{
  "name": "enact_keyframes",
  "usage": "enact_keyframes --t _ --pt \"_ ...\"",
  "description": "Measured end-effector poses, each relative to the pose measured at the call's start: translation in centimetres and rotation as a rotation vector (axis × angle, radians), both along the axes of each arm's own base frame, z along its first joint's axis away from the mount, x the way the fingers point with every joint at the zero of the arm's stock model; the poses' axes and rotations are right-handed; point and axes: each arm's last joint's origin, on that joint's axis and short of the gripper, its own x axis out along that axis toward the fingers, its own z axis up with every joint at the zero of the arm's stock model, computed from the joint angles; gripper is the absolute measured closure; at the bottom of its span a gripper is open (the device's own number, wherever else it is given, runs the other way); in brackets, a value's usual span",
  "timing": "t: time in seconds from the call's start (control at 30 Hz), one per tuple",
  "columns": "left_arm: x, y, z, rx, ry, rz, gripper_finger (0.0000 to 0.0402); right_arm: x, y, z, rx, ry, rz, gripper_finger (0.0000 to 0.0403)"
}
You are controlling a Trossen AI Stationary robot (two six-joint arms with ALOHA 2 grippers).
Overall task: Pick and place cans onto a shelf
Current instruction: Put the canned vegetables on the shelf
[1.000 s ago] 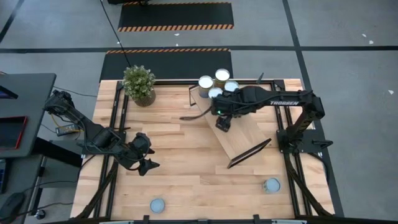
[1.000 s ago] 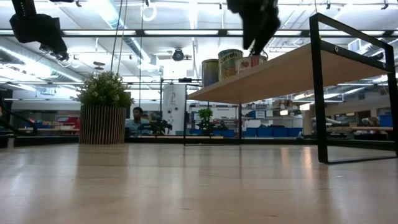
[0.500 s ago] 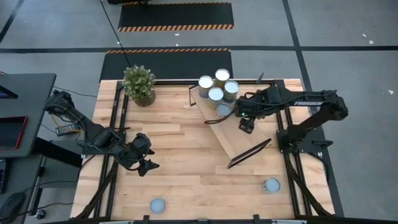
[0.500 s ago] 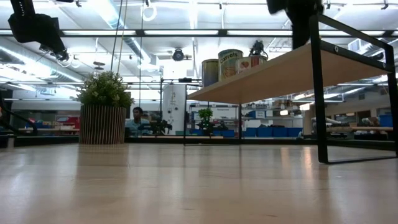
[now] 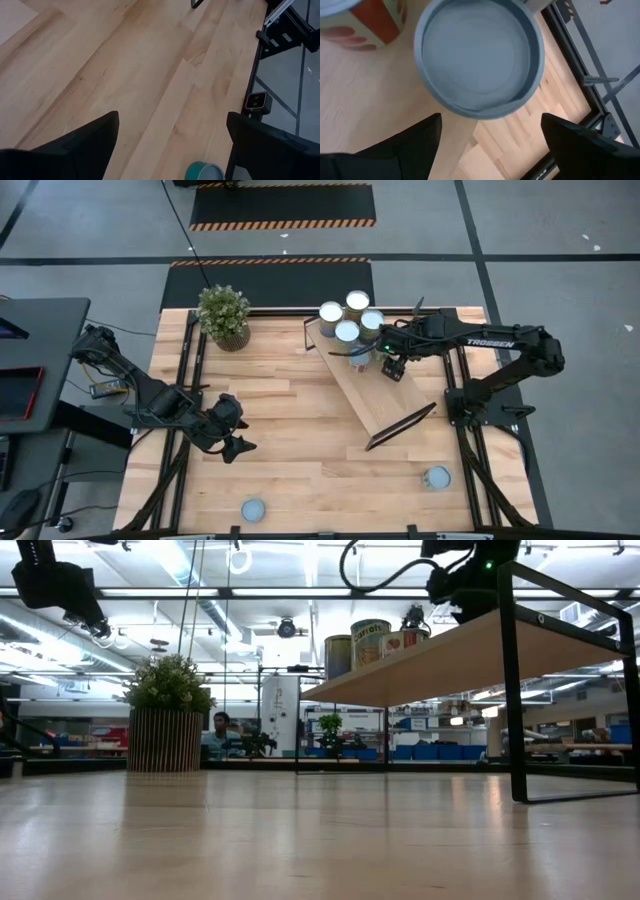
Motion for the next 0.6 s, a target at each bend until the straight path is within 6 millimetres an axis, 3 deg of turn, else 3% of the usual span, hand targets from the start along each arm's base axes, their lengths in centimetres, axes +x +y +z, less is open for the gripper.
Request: enact_keyframes --t 0.17,0.3,0.47,0.6 --pt "0.0 0.0 0.0 -0.010 0.001 0.009 0.0027 -0.2 0.0 0.0 0.018 0.008 0.007 0.0055" --pt "0.1 -0.1 0.1 -0.024 -0.010 0.015 0.0027 -1.2 1.6 1.5 0.141 0.006 -0.001 0.0055" --pt "0.0 -0.2 0.1 -0.018 -0.011 0.002 0.0027 -1.7 5.5 5.0 0.194 -0.232 0.081 0.0055" --pt "0.0 -0.2 0.1 -0.015 -0.008 0.000 0.0027 -2.0 9.9 6.3 0.291 -0.380 0.215 0.0055"
